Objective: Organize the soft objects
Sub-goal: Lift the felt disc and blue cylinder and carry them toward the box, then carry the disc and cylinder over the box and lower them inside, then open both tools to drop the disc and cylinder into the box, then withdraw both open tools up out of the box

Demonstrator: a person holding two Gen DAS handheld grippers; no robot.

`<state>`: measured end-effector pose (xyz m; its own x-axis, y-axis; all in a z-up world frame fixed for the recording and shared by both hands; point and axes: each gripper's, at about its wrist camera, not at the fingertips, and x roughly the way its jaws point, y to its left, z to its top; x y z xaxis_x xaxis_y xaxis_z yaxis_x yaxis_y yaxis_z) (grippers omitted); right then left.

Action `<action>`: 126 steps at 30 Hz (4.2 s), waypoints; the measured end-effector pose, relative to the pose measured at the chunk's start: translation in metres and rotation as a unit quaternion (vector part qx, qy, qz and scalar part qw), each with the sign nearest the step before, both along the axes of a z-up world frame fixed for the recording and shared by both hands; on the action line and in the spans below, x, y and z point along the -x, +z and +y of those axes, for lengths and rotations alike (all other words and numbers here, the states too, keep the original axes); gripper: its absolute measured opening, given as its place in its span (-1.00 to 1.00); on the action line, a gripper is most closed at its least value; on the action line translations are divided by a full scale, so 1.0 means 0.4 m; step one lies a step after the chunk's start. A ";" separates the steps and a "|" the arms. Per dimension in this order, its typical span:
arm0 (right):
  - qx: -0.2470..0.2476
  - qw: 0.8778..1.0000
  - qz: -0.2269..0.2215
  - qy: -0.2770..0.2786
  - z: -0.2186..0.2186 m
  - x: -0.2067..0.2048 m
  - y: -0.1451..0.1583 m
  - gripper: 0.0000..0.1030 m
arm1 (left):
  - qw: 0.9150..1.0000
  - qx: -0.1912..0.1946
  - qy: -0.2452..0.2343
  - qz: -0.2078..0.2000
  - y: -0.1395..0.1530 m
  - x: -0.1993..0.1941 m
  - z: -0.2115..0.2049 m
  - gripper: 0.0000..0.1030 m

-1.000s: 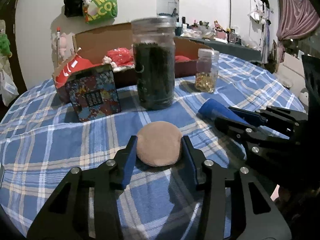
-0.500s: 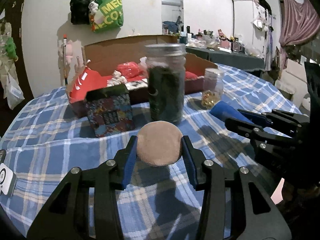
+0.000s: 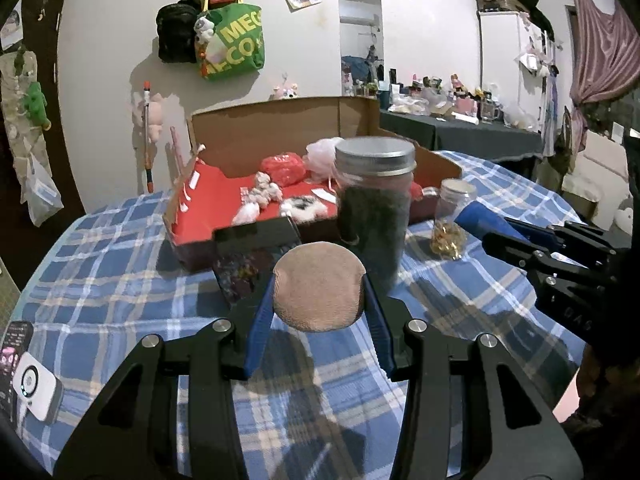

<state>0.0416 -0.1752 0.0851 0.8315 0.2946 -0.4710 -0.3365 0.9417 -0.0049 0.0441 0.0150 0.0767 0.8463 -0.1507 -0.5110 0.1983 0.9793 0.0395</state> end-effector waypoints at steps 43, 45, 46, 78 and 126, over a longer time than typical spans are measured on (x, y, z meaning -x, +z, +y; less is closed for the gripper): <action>-0.001 0.996 0.054 0.071 -0.025 -0.326 0.165 -0.50 | 0.996 -0.003 -0.061 0.062 0.115 -0.327 0.041 -0.19; 0.006 0.994 0.067 0.088 -0.016 -0.357 0.172 -0.50 | 0.994 -0.011 -0.074 0.079 0.114 -0.371 0.035 -0.19; 0.011 0.992 0.075 0.098 -0.010 -0.374 0.174 -0.50 | 0.992 -0.011 -0.086 0.088 0.113 -0.398 0.030 -0.19; 0.122 0.930 0.303 0.168 0.140 -0.806 -0.015 -0.50 | 0.944 -0.106 -0.143 0.278 -0.045 -0.794 -0.104 -0.19; 0.055 0.977 0.204 0.029 -0.001 -0.555 0.197 1.00 | 0.984 0.019 0.000 0.178 0.107 -0.475 0.064 0.60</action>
